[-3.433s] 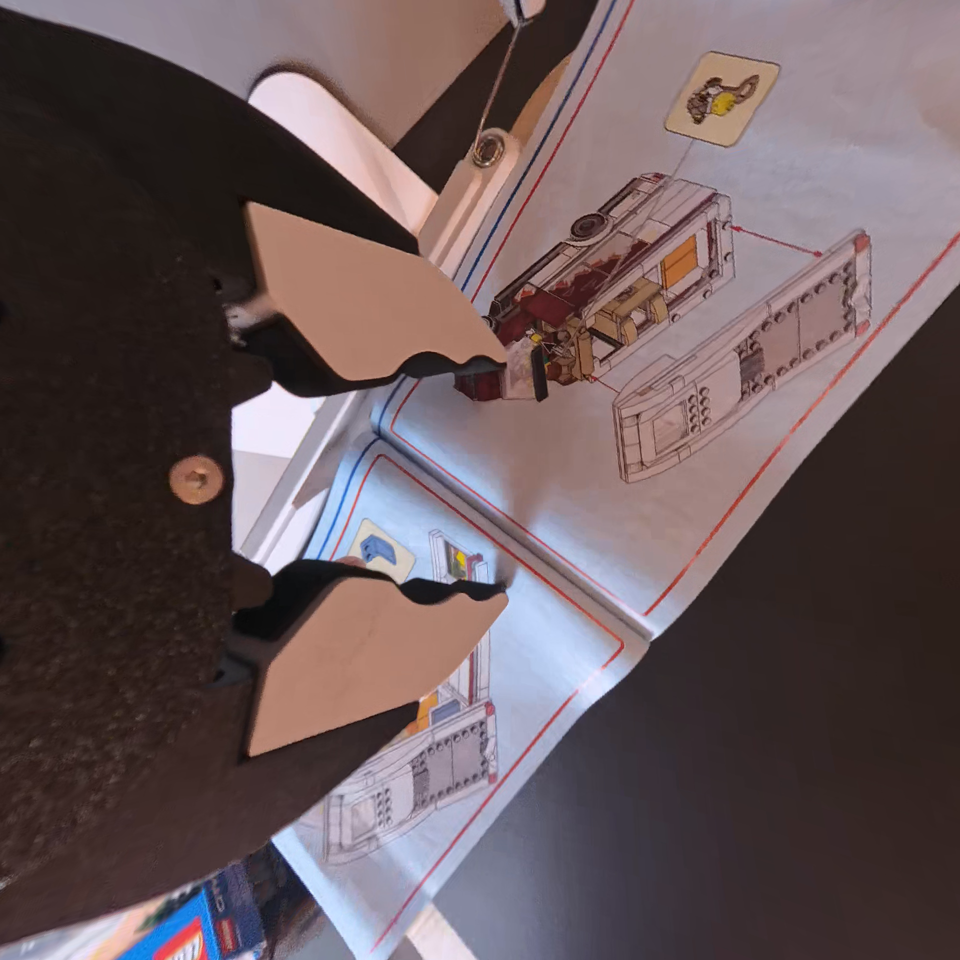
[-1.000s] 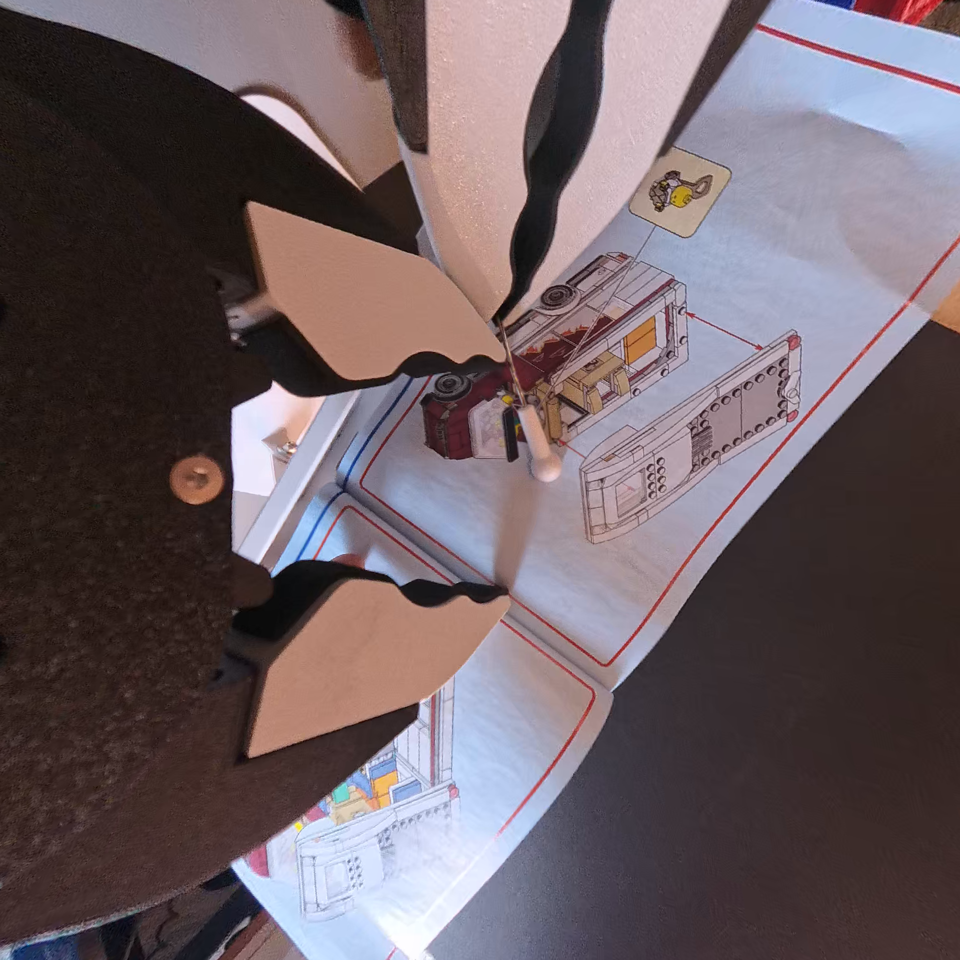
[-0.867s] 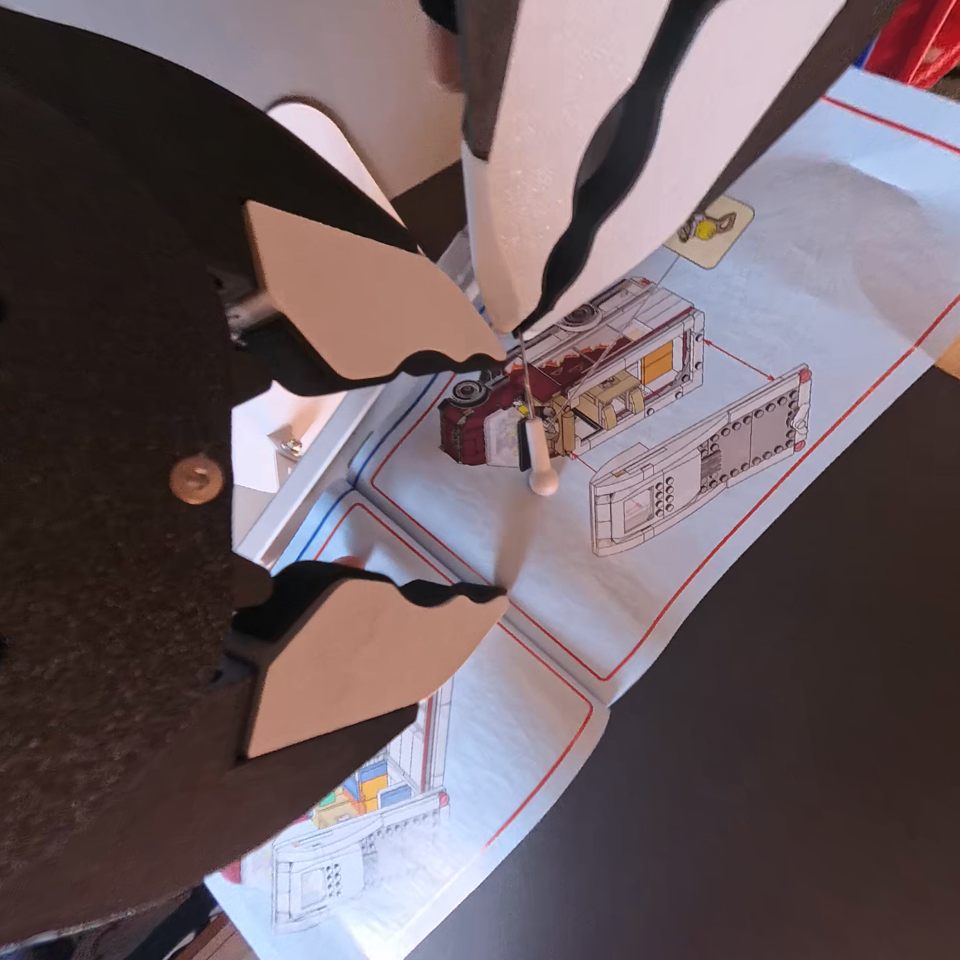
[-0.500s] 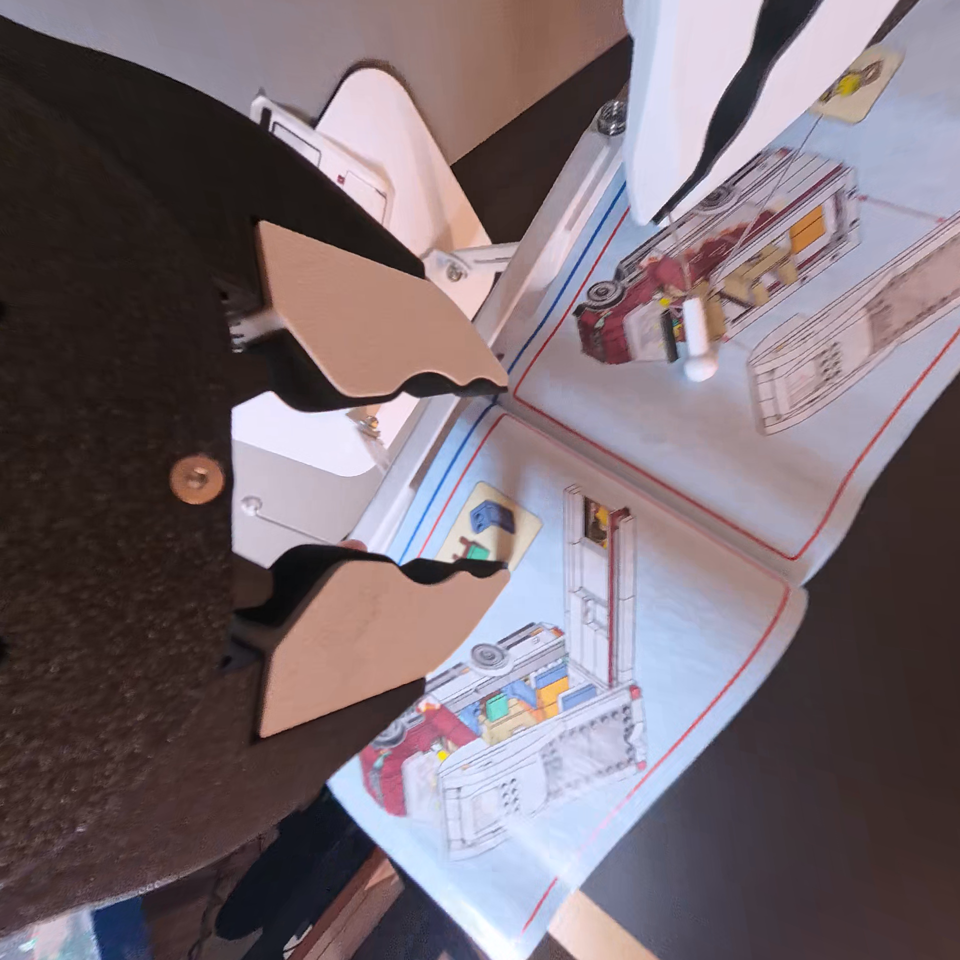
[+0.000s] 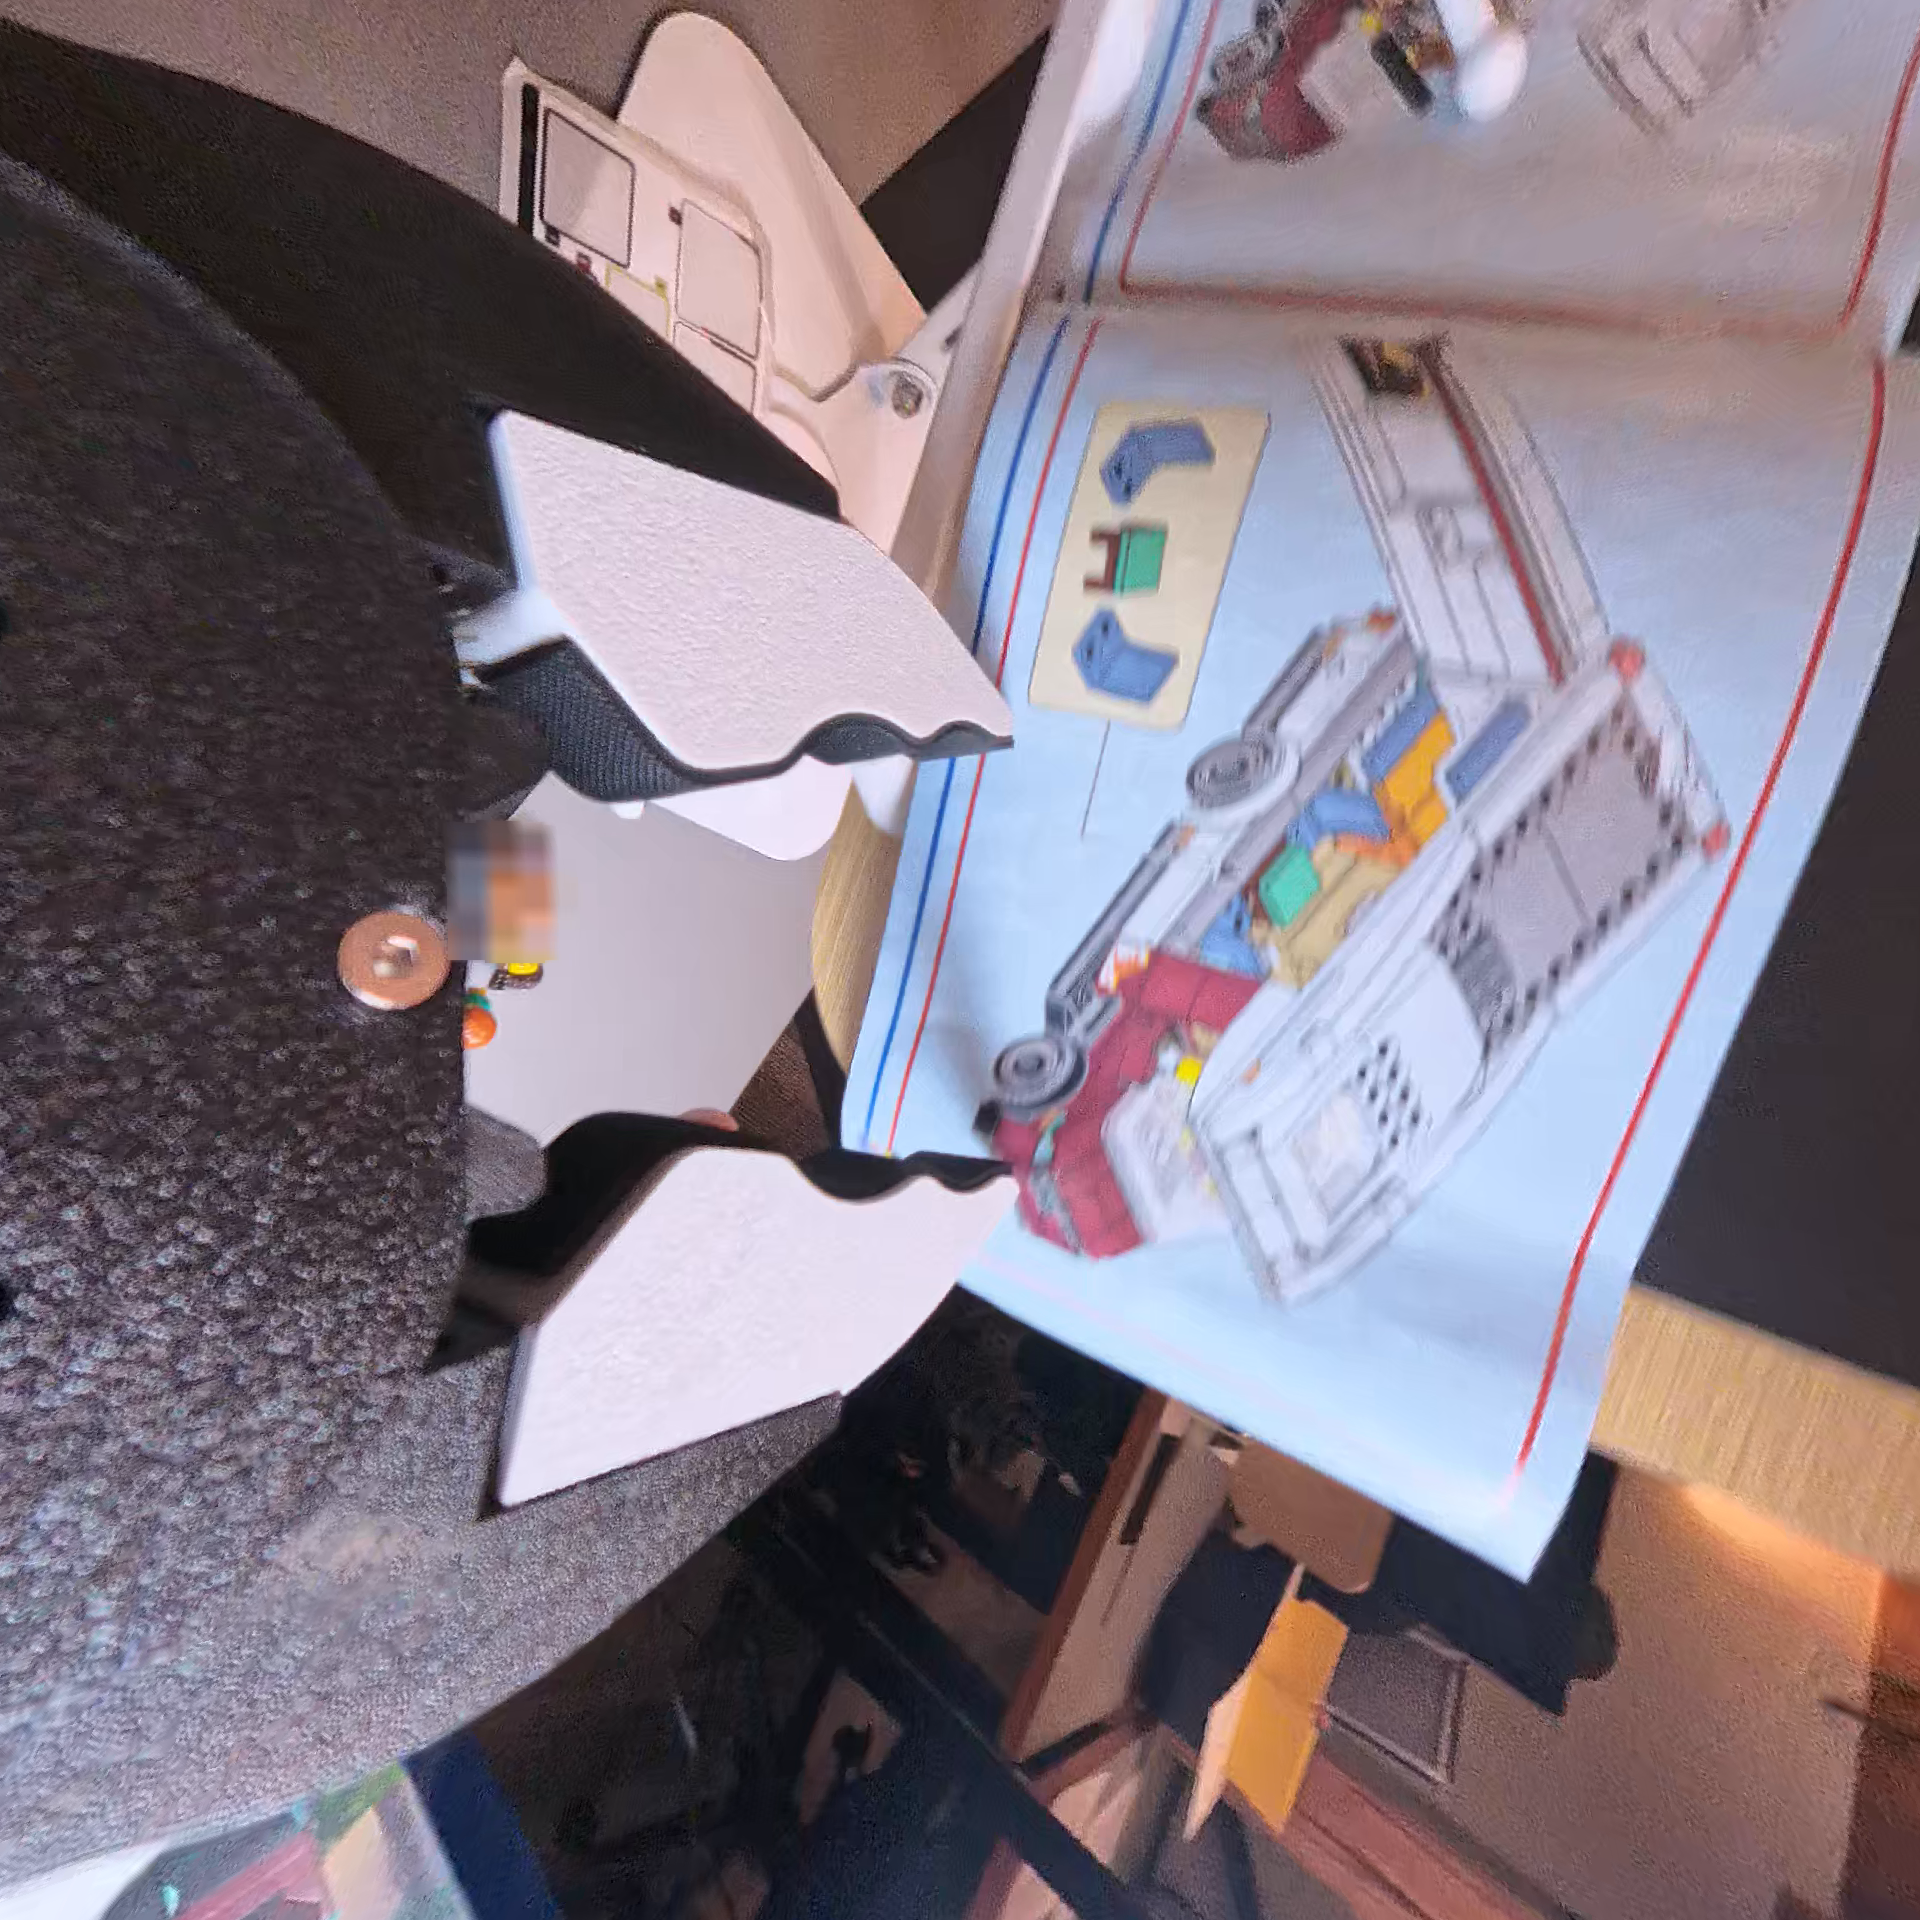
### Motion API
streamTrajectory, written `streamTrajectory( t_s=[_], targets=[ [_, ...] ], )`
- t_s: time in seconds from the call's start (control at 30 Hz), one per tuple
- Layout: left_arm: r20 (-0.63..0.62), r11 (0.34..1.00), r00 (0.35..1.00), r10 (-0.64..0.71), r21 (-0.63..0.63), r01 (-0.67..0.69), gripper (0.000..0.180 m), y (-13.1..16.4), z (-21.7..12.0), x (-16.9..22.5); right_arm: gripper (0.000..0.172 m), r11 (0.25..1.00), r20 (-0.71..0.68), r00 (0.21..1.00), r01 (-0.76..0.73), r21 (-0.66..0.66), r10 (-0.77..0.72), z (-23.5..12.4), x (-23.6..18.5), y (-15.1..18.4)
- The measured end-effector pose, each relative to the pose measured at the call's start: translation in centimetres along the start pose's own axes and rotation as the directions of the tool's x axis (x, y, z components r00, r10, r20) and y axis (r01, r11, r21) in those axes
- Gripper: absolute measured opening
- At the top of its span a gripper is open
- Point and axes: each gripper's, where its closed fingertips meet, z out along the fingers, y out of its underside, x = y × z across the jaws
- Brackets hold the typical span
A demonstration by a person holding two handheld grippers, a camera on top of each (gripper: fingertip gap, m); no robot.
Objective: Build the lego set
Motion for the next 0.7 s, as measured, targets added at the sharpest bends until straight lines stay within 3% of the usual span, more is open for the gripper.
streamTrajectory(
  t_s=[0.03, 0.17, 0.37, 0.57, 0.7],
  targets=[
    [0.021, 1.0, 1.0, 0.007, -0.012, -0.006, 0.002, 0.2, 0.0, -0.5, 0.073, 0.999, -0.008, 0.999, -0.041, -0.006, 0.041, -0.1, 0.8, 0.2],
    [0.038, 1.0, 0.999, 0.006, -0.028, -0.005, 0.0, 0.4, 0.3, -1.1, 0.067, 0.989, -0.003, 0.989, -0.144, 0.013, 0.145, -1.7, 1.8, 1.2],
    [0.109, 0.998, 0.994, -0.026, -0.057, 0.032, 0.0, -0.2, 0.6, -2.1, 0.054, 0.999, 0.096, 0.995, -0.017, -0.042, 0.021, -4.2, -2.1, 4.6],
    [-0.055, 0.99, 0.989, 0.138, 0.039, -0.136, 0.0, -5.3, 2.3, 5.6, 0.051, 0.998, 0.077, 0.996, 0.042, -0.049, -0.038, -3.8, -4.1, 4.2],
    [-0.055, 0.982, 0.982, 0.183, -0.043, -0.186, 0.0, -6.1, 6.2, 7.0, 0.051, 0.998, 0.001, 1.0, -0.016, -0.066, 0.016, -3.2, -2.5, 3.7]
  ],
)
